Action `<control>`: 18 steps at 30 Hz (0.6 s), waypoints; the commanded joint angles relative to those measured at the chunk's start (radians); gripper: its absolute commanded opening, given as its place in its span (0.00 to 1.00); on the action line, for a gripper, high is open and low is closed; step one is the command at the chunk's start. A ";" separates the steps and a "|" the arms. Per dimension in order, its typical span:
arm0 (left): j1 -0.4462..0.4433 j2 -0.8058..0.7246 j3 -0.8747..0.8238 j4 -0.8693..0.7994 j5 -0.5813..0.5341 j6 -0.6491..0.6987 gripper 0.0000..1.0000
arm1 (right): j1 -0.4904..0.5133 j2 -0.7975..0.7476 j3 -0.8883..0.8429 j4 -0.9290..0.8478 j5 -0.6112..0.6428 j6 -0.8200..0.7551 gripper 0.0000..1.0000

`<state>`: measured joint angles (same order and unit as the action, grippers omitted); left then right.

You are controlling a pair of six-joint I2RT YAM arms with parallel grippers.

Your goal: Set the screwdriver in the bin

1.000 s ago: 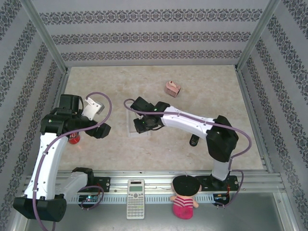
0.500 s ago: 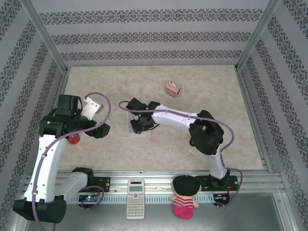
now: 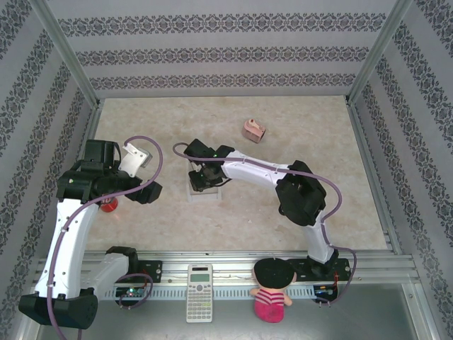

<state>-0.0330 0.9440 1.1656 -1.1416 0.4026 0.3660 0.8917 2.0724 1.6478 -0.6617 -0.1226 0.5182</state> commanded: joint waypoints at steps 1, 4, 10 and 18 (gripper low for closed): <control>-0.008 -0.011 0.021 -0.021 0.006 -0.010 0.99 | -0.014 0.039 0.030 -0.035 -0.011 -0.018 0.20; -0.008 -0.008 0.026 -0.018 0.005 -0.012 0.99 | -0.014 0.045 0.027 -0.033 -0.001 -0.018 0.20; -0.008 0.003 0.033 -0.015 0.021 -0.019 0.99 | -0.015 0.058 0.019 -0.033 0.010 -0.019 0.21; -0.008 0.018 0.042 -0.009 0.012 -0.018 0.99 | -0.023 0.080 0.022 -0.027 0.006 -0.023 0.26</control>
<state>-0.0330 0.9627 1.1736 -1.1412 0.4099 0.3592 0.8833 2.1223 1.6581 -0.6765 -0.1215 0.5159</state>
